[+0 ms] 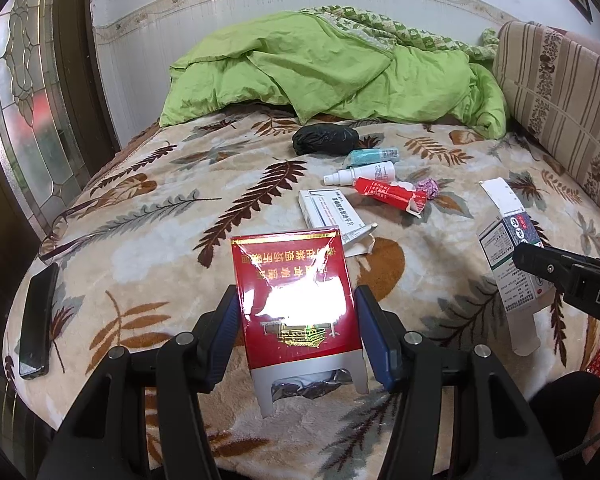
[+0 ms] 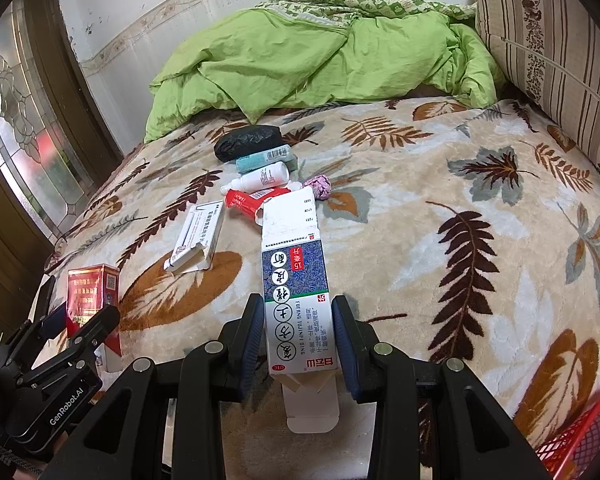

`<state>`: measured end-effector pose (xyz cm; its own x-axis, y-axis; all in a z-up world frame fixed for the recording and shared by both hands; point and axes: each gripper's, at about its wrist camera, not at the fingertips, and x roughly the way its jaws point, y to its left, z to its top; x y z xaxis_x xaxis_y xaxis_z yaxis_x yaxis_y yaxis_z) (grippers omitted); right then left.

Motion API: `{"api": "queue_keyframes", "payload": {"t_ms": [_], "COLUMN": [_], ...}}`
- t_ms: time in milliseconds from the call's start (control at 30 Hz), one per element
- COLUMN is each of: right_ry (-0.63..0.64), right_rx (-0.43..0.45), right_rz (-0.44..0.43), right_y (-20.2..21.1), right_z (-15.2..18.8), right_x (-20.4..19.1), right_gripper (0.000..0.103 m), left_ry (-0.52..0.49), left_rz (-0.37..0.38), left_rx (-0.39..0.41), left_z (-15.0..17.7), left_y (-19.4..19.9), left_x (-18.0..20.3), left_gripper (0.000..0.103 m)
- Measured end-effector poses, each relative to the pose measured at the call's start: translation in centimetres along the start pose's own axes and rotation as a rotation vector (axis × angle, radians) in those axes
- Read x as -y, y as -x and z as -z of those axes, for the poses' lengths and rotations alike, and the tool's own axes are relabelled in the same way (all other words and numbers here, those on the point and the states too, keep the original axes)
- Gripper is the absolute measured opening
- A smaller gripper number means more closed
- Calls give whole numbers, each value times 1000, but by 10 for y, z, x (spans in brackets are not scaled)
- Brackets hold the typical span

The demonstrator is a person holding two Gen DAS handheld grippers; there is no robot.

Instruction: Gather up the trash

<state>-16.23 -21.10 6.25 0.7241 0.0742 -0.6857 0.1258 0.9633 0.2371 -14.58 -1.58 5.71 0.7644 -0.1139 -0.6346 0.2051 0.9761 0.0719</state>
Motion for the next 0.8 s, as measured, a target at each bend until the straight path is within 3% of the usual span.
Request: {"api": "queue_keyframes", "payload": {"t_ms": [800], "right_ry": [-24], "right_rx": [8], "right_rz": [-93], "right_y": [49], "right_z": [10], "right_x": [-15], "right_gripper": [37], "left_ry": [-18], "left_rz": [22], "left_rx": [1], "left_z": [-5], "left_y": [28], "left_x": [9], "left_gripper": [56]}}
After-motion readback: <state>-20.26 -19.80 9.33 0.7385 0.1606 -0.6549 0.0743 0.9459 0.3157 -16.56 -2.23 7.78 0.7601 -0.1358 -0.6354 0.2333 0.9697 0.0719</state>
